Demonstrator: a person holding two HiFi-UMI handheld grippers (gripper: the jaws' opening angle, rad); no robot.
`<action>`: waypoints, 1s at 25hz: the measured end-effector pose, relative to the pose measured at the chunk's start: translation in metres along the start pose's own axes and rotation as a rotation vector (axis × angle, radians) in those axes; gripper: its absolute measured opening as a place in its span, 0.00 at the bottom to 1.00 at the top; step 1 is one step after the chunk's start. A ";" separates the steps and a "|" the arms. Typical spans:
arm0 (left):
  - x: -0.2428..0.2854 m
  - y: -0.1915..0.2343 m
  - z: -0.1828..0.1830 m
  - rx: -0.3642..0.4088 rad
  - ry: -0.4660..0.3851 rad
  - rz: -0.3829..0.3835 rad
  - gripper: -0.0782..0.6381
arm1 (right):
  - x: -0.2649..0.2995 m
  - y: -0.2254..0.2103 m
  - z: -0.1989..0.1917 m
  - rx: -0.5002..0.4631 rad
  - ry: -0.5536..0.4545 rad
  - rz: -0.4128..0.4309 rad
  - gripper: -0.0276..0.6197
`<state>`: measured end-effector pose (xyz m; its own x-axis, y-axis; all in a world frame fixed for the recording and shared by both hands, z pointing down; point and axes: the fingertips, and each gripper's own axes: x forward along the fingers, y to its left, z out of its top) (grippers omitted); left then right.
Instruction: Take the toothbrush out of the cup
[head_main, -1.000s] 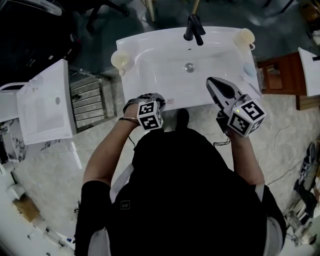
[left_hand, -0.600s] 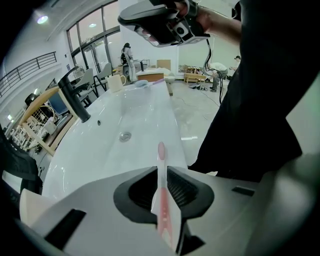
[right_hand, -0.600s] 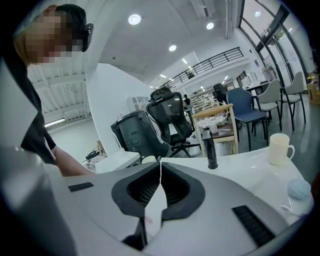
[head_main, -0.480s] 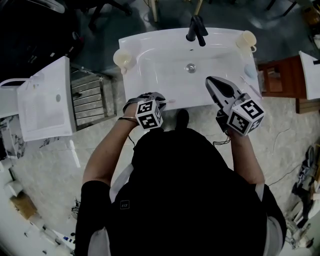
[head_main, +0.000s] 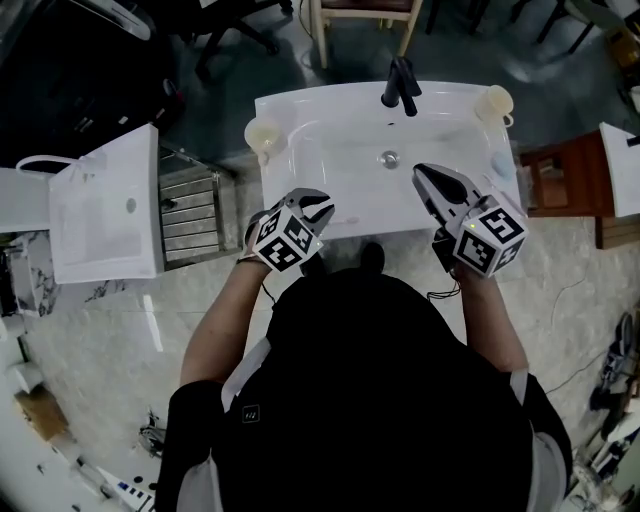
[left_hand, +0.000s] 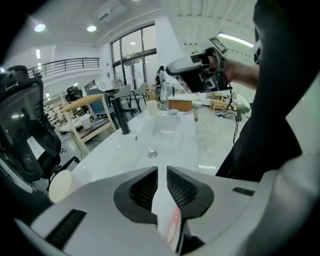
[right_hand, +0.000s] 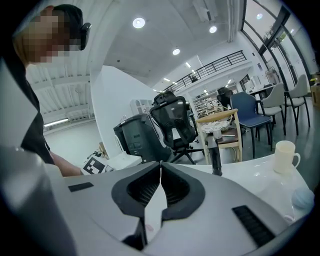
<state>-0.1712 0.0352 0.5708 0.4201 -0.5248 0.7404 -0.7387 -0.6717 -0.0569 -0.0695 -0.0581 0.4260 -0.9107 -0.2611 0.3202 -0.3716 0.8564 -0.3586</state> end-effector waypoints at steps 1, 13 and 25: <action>-0.007 0.006 0.003 -0.018 -0.015 0.017 0.20 | 0.002 0.002 0.003 -0.005 -0.006 0.004 0.09; -0.117 0.069 0.062 -0.206 -0.284 0.258 0.17 | 0.020 0.024 0.032 -0.043 -0.036 0.035 0.09; -0.274 0.132 0.132 -0.441 -0.684 0.577 0.15 | 0.033 0.112 0.142 -0.204 -0.246 0.251 0.09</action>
<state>-0.3140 0.0215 0.2722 0.0461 -0.9911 0.1249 -0.9968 -0.0375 0.0705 -0.1666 -0.0341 0.2721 -0.9938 -0.1101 0.0167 -0.1112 0.9714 -0.2097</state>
